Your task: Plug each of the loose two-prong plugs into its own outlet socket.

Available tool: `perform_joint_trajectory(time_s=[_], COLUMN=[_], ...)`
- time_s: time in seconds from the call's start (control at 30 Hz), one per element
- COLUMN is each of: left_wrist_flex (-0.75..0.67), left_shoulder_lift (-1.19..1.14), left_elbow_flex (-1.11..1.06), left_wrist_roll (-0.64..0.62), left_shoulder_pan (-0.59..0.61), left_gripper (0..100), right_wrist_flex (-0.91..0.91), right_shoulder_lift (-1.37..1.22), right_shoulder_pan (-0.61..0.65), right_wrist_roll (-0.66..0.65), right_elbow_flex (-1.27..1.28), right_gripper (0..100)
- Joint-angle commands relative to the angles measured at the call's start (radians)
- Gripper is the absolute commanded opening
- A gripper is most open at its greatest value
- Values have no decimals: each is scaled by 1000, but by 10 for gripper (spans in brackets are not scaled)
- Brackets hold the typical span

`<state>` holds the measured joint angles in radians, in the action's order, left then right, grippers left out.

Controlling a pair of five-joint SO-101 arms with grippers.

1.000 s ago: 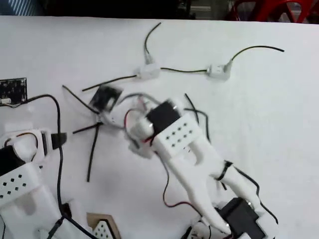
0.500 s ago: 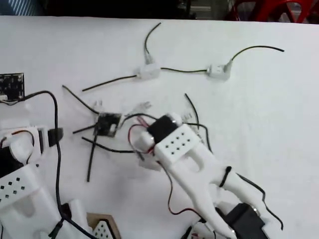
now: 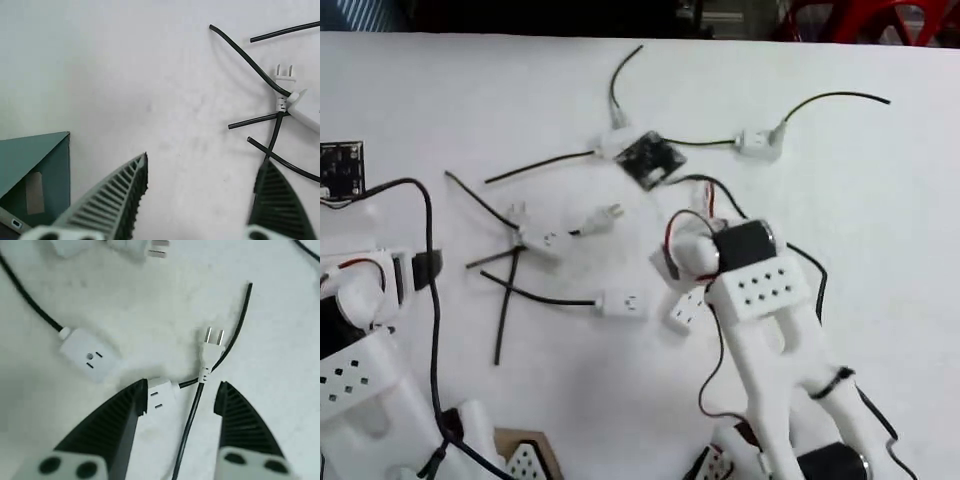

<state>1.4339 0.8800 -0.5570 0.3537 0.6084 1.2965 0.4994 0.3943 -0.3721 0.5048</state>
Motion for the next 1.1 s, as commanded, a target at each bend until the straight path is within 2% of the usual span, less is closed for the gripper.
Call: perform_joint_trajectory(time_s=[0.0,0.1,0.33,0.43,0.57,0.7,0.97,1.07], left_wrist_flex=[5,-2,-3,-3,-5,-5,-41,-68], left_shoulder_lift=[22,22,22,22,22,22,22,22], left_elbow_flex=[17,-9,-63,-84,-101,-118,-195,-222], left_wrist_roll=[11,12,49,51,51,51,51,46], left_shoulder_pan=[1,1,1,1,1,1,1,1], left_gripper=[335,335,335,335,335,335,335,335], right_wrist_flex=[-140,-214,-464,-504,-446,-386,-225,-156], right_shoulder_lift=[-128,-240,-456,-538,-639,-720,-582,-467], right_shoulder_pan=[-67,-104,-173,-171,-173,-177,-197,-191], right_wrist_roll=[157,247,193,184,187,183,190,275], right_elbow_flex=[41,40,40,35,-41,-140,-242,-249], right_gripper=[198,198,198,198,162,13,17,18])
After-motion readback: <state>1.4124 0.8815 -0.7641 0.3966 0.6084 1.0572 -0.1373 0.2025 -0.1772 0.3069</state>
